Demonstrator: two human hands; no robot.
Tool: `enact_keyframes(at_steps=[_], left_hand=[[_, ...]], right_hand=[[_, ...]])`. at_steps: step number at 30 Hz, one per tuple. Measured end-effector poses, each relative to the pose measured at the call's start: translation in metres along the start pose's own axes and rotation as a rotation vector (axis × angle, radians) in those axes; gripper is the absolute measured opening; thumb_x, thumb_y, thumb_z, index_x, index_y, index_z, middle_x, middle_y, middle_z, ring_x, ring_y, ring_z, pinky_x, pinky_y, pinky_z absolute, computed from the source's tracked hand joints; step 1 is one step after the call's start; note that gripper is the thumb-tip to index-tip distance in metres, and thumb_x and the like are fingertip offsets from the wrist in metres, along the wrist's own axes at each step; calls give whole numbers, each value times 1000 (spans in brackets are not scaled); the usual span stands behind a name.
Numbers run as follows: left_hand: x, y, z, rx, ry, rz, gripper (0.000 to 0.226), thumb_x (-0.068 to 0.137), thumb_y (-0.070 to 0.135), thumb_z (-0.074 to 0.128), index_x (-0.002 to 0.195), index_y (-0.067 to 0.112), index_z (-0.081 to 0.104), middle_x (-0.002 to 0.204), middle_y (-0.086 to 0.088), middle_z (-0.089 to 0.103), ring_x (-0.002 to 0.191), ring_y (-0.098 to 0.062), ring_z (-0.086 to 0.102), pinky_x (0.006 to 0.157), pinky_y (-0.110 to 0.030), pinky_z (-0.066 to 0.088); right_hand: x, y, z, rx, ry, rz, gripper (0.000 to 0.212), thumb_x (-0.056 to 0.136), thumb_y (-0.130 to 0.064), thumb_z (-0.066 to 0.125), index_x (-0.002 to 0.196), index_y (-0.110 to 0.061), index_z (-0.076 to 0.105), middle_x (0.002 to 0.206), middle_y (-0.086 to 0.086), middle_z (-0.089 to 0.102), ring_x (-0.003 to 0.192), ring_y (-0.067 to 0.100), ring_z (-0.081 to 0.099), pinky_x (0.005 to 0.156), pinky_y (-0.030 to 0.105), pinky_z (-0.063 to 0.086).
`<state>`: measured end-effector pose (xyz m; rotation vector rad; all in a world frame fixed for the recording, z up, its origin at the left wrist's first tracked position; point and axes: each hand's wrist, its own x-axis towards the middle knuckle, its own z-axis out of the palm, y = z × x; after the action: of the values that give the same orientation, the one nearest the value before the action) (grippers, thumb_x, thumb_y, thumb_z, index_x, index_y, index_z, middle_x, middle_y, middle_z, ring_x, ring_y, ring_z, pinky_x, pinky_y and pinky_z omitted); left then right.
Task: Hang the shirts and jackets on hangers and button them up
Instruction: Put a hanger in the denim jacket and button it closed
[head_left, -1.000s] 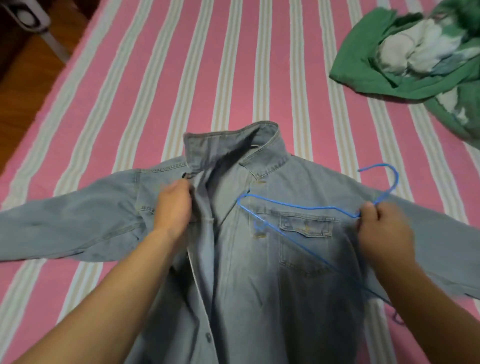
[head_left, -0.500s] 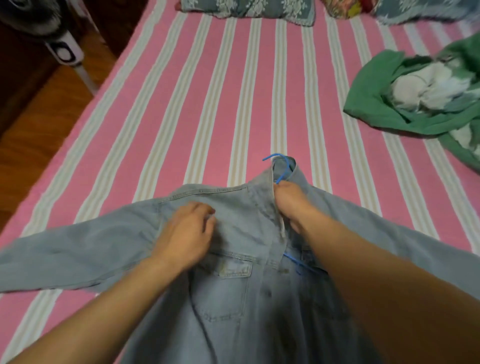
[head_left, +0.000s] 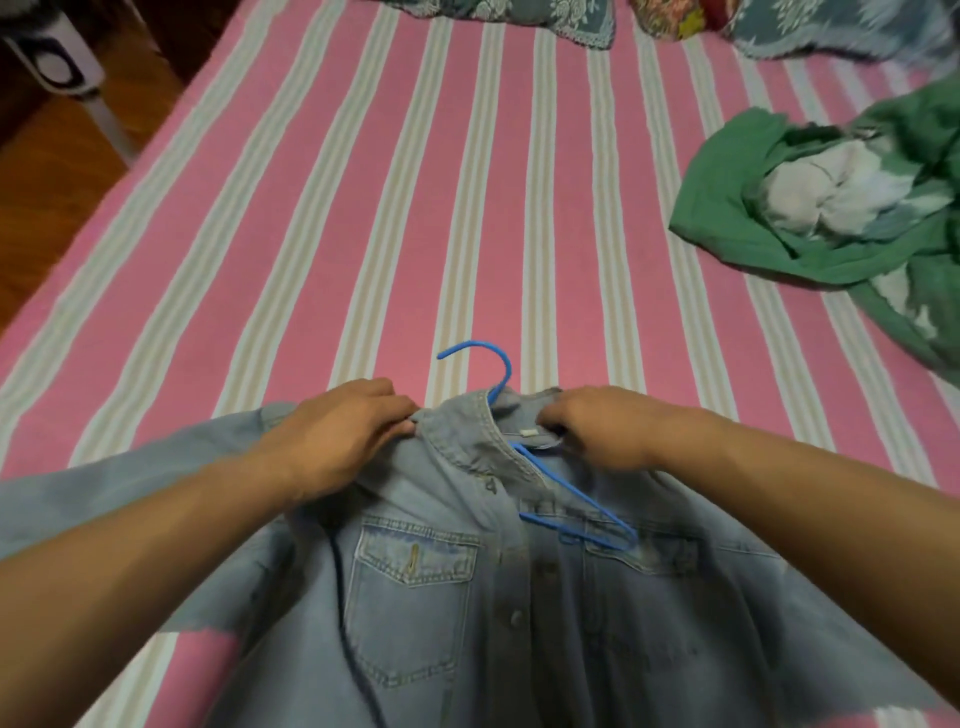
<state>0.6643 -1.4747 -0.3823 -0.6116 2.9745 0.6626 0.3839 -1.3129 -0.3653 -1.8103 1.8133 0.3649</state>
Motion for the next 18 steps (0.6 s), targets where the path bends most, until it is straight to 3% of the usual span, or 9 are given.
enact_keyframes(at_steps=[3,5,7,8,11,14,16,18], left_hand=[[3,-4,-1,69,-31,5,60,89,80,1,90,35,41,87,14,42,88,-18,54,72,-41,50],[3,-8,-2,95,-51,-33,52,90,80,7,88,37,38,87,14,40,91,-18,54,73,-43,51],[5,-8,-4,83,-31,-60,39,93,68,17,88,35,38,88,13,41,92,-20,55,74,-42,49],[7,-8,-6,69,-23,-58,35,94,62,19,87,35,38,88,12,43,91,-21,55,74,-42,48],[13,-6,-12,70,-79,-29,28,93,57,20,86,36,38,89,12,44,89,-22,57,73,-41,47],[16,-8,-17,208,-134,-48,19,90,41,29,94,31,45,95,10,49,92,-24,61,73,-43,51],[17,-7,-20,247,-103,-20,21,86,31,36,101,30,51,101,7,55,93,-26,63,70,-43,53],[17,-2,-19,256,-52,-7,21,87,19,48,106,25,55,104,4,58,91,-27,63,68,-42,53]], right_hand=[[-27,26,-2,-171,231,-58,28,90,-10,64,116,-14,70,110,9,59,105,33,55,81,41,50],[-52,53,-12,-199,280,-68,18,88,-5,63,101,-11,73,109,12,56,104,35,51,80,43,47],[-71,78,-24,-336,346,-175,6,80,-5,73,78,-10,71,102,12,56,98,34,51,75,43,46],[-77,86,-29,-419,402,-240,10,78,-7,76,73,-9,68,102,12,57,98,35,51,75,43,47],[-87,98,-37,-588,458,-402,18,90,-12,60,76,-5,70,123,21,59,112,44,53,89,52,45],[-90,103,-29,-665,389,-573,31,97,-17,46,83,-8,72,143,18,54,121,45,52,99,53,42],[-95,103,-25,-534,421,-476,27,100,-19,45,97,-7,69,152,15,46,128,40,48,104,50,41],[-101,99,-18,-440,510,-247,13,95,-14,61,95,-7,72,149,22,45,129,41,46,102,52,46]])
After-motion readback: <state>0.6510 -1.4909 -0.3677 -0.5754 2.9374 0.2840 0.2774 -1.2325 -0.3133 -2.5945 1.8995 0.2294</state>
